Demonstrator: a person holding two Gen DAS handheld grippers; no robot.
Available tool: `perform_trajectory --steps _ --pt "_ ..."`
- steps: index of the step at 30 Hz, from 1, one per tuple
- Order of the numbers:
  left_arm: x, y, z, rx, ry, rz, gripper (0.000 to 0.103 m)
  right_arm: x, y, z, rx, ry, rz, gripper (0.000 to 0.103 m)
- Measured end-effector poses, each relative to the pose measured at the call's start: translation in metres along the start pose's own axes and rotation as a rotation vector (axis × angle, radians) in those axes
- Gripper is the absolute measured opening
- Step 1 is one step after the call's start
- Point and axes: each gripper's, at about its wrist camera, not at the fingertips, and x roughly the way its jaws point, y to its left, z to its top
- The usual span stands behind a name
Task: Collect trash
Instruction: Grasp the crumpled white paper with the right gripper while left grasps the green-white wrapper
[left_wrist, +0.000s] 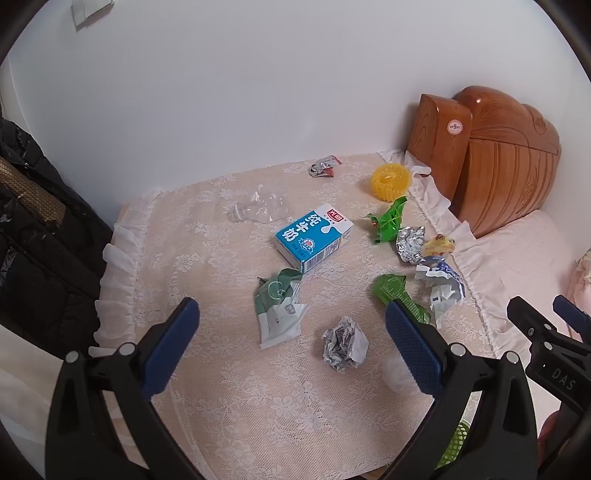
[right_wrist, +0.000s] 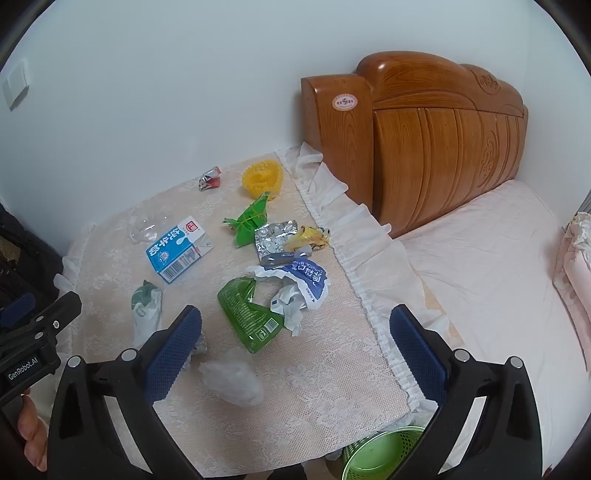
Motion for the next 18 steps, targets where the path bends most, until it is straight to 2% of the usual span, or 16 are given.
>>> perform_trajectory --steps 7,14,18 --pt "0.007 0.009 -0.002 0.013 0.008 -0.025 0.097 0.006 0.002 -0.002 -0.010 0.006 0.003 0.101" --pt "0.055 0.044 -0.017 -0.006 0.090 -0.045 0.097 0.028 0.007 -0.025 -0.023 0.044 0.044 0.101" --pt "0.086 0.047 -0.022 0.030 0.112 -0.085 0.097 0.045 0.017 -0.042 -0.048 0.090 0.069 0.101"
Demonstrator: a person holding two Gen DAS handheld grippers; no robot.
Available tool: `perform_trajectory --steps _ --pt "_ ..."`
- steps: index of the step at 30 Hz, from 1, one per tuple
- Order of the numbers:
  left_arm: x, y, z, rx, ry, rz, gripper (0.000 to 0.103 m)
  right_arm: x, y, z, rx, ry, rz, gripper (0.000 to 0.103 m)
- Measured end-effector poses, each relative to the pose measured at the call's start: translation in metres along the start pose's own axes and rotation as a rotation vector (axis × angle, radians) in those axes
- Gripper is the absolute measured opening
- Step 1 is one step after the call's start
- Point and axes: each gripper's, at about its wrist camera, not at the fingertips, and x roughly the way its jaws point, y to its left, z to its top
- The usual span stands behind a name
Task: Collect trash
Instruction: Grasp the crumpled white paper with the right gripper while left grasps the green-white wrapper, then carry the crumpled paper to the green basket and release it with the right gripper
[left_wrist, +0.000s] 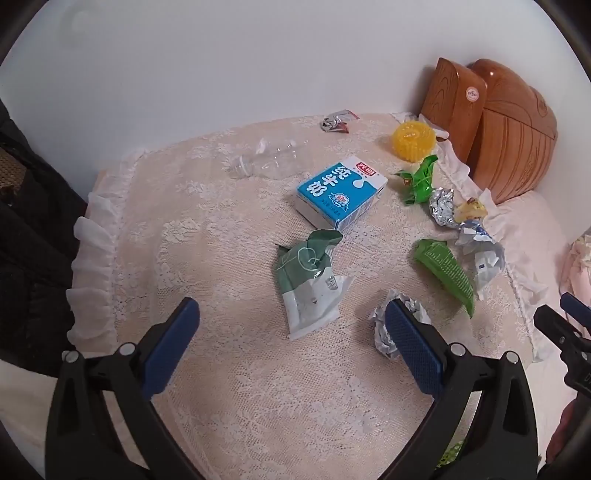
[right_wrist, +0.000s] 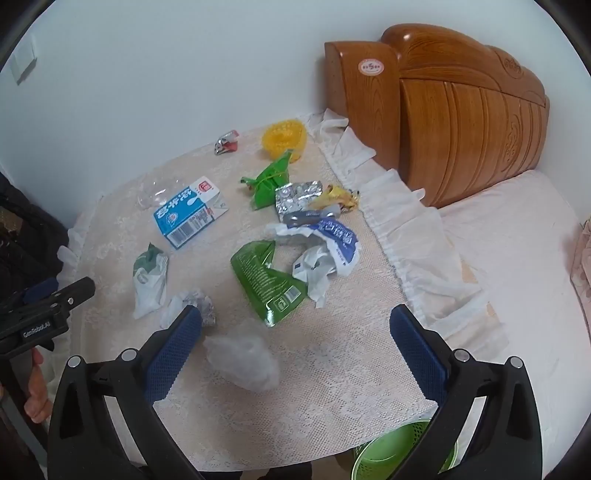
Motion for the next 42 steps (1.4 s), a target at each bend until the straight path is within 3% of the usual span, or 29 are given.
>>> perform_trajectory --steps 5,7,11,12,16,18,25,29,34,36,39,42 --pt "0.048 -0.010 0.014 0.063 0.040 -0.045 0.094 0.013 0.015 -0.015 -0.054 0.035 0.000 0.101" --pt "0.069 -0.015 0.019 0.098 0.068 -0.041 0.088 0.015 0.021 -0.019 -0.074 0.046 -0.002 0.101" --pt "0.105 -0.024 0.023 0.165 0.142 -0.038 0.067 0.019 0.036 -0.024 -0.109 0.063 0.016 0.101" --pt "0.109 -0.025 0.023 0.178 0.149 -0.034 0.067 0.020 0.041 -0.025 -0.119 0.065 0.019 0.101" --pt "0.108 -0.019 0.021 0.196 0.130 -0.053 0.058 0.032 0.069 -0.024 -0.173 0.078 0.046 0.101" --pt "0.105 -0.011 0.022 0.183 0.130 -0.077 0.048 0.040 0.086 -0.022 -0.202 0.083 0.050 0.101" --pt "0.072 0.028 0.031 0.145 0.036 -0.053 0.044 0.080 0.125 -0.011 -0.239 0.126 0.027 0.101" --pt "0.049 0.055 0.031 0.110 -0.001 -0.032 0.044 0.105 0.129 -0.009 -0.210 0.178 -0.045 0.101" --pt "0.033 0.078 0.025 0.081 -0.016 -0.022 0.044 0.118 0.127 -0.009 -0.164 0.216 -0.063 0.078" --pt "0.029 0.082 0.019 0.089 -0.019 -0.019 0.044 0.121 0.127 -0.008 -0.150 0.230 -0.046 0.057" --pt "0.024 0.084 0.012 0.114 -0.027 -0.018 0.044 0.118 0.128 -0.009 -0.143 0.219 -0.045 0.053" --pt "0.021 0.082 0.009 0.143 -0.030 -0.035 0.044 0.106 0.125 -0.006 -0.080 0.194 0.020 0.051"
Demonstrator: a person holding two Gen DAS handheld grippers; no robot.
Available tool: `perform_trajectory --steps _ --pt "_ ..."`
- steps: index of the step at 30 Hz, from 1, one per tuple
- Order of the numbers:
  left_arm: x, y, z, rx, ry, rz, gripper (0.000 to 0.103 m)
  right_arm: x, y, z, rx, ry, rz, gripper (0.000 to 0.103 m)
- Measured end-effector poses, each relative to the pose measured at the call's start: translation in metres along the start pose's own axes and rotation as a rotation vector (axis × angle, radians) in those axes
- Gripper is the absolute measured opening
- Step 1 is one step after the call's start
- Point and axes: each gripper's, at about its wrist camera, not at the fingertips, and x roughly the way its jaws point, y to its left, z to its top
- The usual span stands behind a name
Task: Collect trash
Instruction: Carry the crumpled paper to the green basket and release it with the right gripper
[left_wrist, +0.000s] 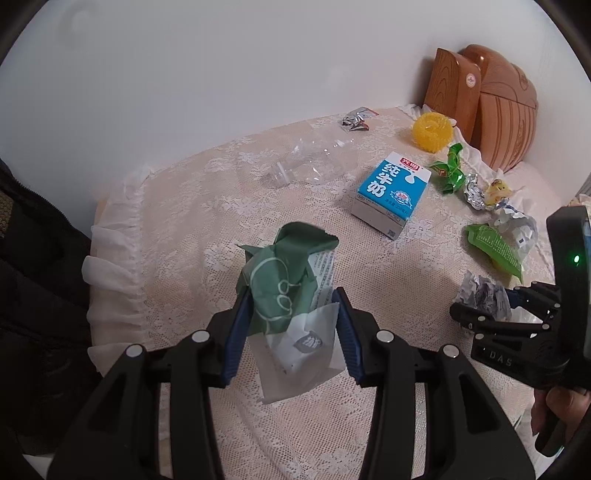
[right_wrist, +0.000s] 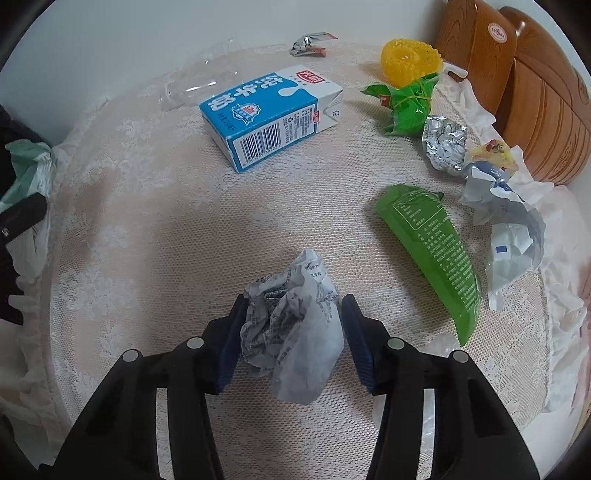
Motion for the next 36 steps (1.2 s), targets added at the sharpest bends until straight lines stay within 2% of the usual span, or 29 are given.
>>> perform_trajectory --steps 3,7,10,14,18,20,22,24,26,31,34,36 --pt "-0.008 -0.006 -0.001 0.047 -0.011 -0.025 0.044 -0.030 -0.010 0.000 0.084 -0.068 0.082 0.051" --pt "-0.021 -0.033 -0.005 0.144 -0.031 -0.080 0.044 -0.086 -0.038 -0.027 0.169 -0.165 0.098 0.051" --pt "-0.035 -0.067 -0.013 0.221 -0.045 -0.133 0.044 -0.124 -0.076 -0.066 0.253 -0.213 0.037 0.051" --pt "-0.053 -0.126 -0.032 0.296 -0.047 -0.217 0.044 -0.141 -0.140 -0.141 0.358 -0.174 -0.093 0.053" --pt "-0.067 -0.199 -0.061 0.345 -0.035 -0.302 0.044 -0.117 -0.204 -0.218 0.404 -0.064 -0.205 0.054" --pt "-0.071 -0.238 -0.078 0.351 -0.006 -0.327 0.044 -0.098 -0.233 -0.255 0.420 -0.020 -0.210 0.054" --pt "-0.075 -0.273 -0.095 0.341 0.024 -0.337 0.044 -0.070 -0.265 -0.289 0.445 0.038 -0.181 0.054" --pt "-0.081 -0.307 -0.111 0.337 0.039 -0.353 0.044 -0.044 -0.287 -0.313 0.457 0.085 -0.160 0.054" --pt "-0.087 -0.340 -0.128 0.350 0.048 -0.333 0.044 -0.021 -0.306 -0.333 0.449 0.119 -0.142 0.054" --pt "-0.096 -0.399 -0.160 0.399 0.090 -0.317 0.044 0.034 -0.325 -0.354 0.425 0.207 -0.113 0.056" --pt "-0.092 -0.422 -0.173 0.444 0.122 -0.295 0.044 0.050 -0.335 -0.375 0.407 0.243 -0.102 0.068" --pt "-0.087 -0.435 -0.180 0.471 0.140 -0.286 0.044 0.047 -0.339 -0.381 0.425 0.236 -0.107 0.085"
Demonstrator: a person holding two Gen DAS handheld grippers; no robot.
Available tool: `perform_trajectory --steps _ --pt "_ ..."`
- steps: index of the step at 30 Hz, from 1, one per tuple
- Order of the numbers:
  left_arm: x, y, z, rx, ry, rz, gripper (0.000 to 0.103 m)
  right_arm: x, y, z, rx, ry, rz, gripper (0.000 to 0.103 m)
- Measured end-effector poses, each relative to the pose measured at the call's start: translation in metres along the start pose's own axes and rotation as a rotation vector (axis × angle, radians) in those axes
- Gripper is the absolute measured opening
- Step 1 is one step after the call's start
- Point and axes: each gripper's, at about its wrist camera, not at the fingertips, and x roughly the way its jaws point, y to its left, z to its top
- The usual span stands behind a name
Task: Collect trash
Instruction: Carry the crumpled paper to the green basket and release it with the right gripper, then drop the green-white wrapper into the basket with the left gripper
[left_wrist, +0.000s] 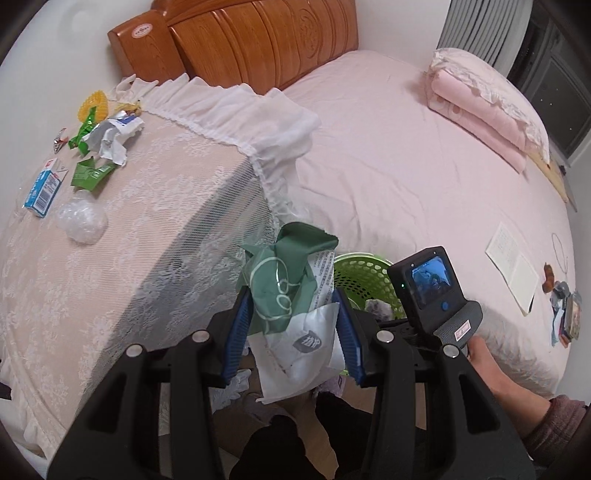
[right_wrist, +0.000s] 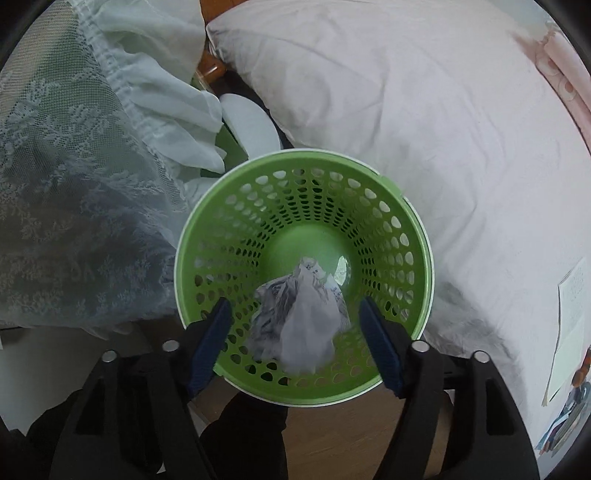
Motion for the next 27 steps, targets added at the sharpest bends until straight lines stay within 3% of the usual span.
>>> perform_trajectory --steps 3,16,17,20,24,27 --pt "0.012 -0.013 -0.001 0.033 0.027 -0.014 0.044 -0.016 -0.017 -0.007 0.061 -0.039 0.015 0.095" --pt "0.121 -0.072 -0.032 0.176 0.221 -0.170 0.044 -0.145 -0.085 -0.057 0.194 -0.231 -0.196 0.101" --pt "0.131 -0.076 -0.034 0.181 0.242 -0.180 0.048 -0.150 -0.088 -0.060 0.207 -0.238 -0.195 0.101" --pt "0.155 -0.085 -0.039 0.176 0.311 -0.175 0.080 -0.156 -0.094 -0.066 0.237 -0.244 -0.193 0.101" --pt "0.164 -0.088 -0.039 0.160 0.332 -0.168 0.083 -0.153 -0.096 -0.069 0.250 -0.237 -0.216 0.101" --pt "0.149 -0.086 -0.035 0.167 0.293 -0.151 0.083 -0.154 -0.097 -0.071 0.258 -0.239 -0.203 0.101"
